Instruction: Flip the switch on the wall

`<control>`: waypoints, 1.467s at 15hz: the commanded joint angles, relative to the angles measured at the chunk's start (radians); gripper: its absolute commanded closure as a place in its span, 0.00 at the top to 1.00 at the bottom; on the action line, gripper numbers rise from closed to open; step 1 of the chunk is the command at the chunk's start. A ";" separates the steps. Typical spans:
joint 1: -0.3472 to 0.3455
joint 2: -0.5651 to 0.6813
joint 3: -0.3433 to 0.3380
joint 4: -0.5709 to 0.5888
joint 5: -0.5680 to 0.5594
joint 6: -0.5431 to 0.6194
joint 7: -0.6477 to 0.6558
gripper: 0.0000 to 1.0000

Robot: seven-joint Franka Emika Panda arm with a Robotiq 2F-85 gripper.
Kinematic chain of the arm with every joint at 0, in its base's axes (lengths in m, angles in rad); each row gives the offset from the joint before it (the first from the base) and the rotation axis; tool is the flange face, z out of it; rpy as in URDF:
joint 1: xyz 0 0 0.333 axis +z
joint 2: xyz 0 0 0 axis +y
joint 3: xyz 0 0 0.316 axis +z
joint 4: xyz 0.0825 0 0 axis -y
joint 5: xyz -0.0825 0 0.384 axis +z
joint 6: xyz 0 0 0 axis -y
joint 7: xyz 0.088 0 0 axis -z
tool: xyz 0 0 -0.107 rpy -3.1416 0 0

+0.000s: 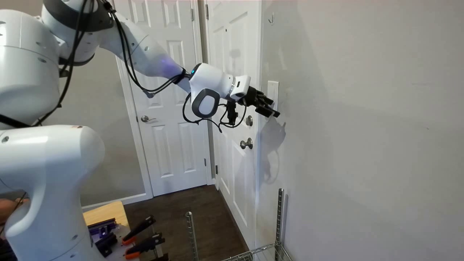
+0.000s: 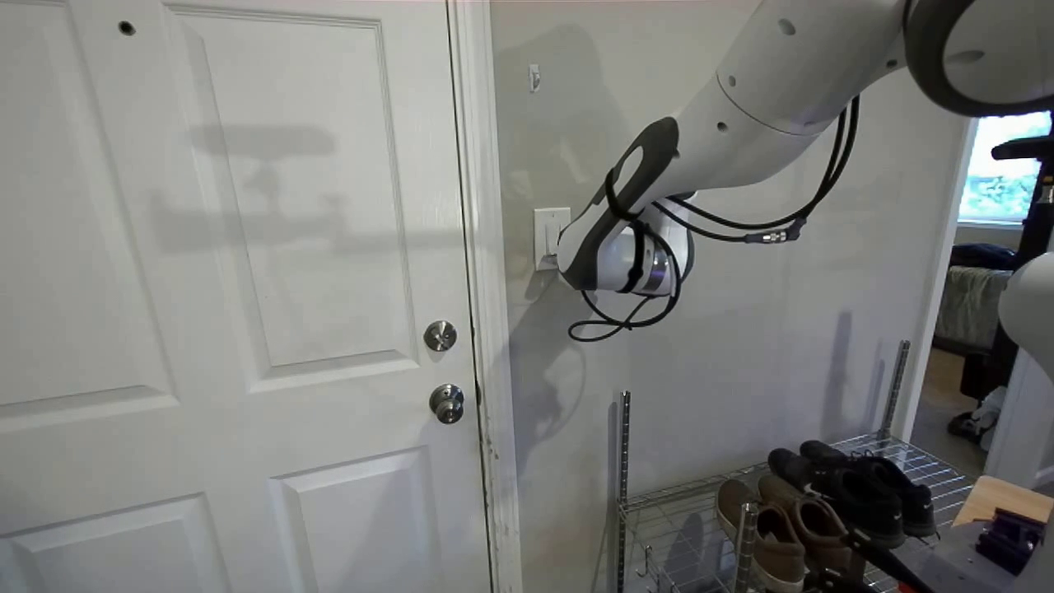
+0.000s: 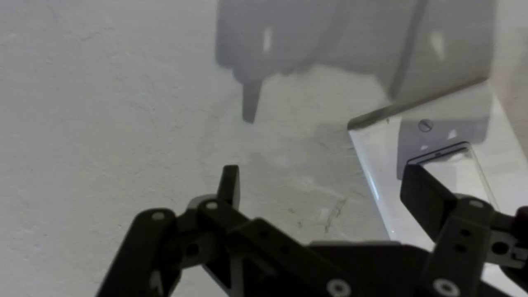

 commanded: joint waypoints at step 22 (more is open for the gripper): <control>0.116 0.192 -0.153 0.059 0.072 -0.170 0.061 1.00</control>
